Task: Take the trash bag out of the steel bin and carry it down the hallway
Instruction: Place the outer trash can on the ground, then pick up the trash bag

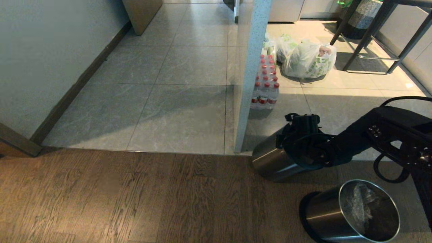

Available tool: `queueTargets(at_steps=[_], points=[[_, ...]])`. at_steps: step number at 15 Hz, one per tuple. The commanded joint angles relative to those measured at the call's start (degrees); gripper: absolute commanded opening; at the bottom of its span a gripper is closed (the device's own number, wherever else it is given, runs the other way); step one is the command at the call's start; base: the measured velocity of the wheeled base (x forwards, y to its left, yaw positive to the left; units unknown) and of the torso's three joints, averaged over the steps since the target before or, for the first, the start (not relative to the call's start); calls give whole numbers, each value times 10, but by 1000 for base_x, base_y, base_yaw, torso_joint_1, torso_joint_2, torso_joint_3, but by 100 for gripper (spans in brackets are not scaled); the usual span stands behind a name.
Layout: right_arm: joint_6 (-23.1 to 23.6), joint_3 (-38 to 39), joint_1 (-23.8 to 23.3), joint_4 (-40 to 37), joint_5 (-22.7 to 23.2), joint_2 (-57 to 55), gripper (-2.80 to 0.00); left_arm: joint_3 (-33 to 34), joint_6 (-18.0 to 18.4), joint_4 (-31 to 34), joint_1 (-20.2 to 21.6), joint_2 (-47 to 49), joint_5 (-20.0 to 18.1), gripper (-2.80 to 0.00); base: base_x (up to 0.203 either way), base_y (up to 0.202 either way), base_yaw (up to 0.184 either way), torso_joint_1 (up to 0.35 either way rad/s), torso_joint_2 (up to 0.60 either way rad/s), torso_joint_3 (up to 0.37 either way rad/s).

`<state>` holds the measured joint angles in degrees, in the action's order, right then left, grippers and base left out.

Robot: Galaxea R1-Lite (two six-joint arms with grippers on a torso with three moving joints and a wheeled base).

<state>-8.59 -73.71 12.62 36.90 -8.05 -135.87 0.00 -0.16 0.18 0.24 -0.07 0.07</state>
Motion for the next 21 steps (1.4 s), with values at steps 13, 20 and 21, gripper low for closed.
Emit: queueTargets(at_steps=[13, 20, 21], points=[[-1, -3, 15, 41, -31, 5, 0, 2, 0, 0, 0, 1, 0, -280, 0, 0, 0, 0, 0, 0], [-8, 163, 22, 58, -47, 176, -280, 2, 0, 0, 0, 1, 0, -280, 0, 0, 0, 0, 0, 0], [-10, 203, 22, 49, -47, 214, -280, 2, 0, 0, 0, 1, 0, -280, 0, 0, 0, 0, 0, 0]])
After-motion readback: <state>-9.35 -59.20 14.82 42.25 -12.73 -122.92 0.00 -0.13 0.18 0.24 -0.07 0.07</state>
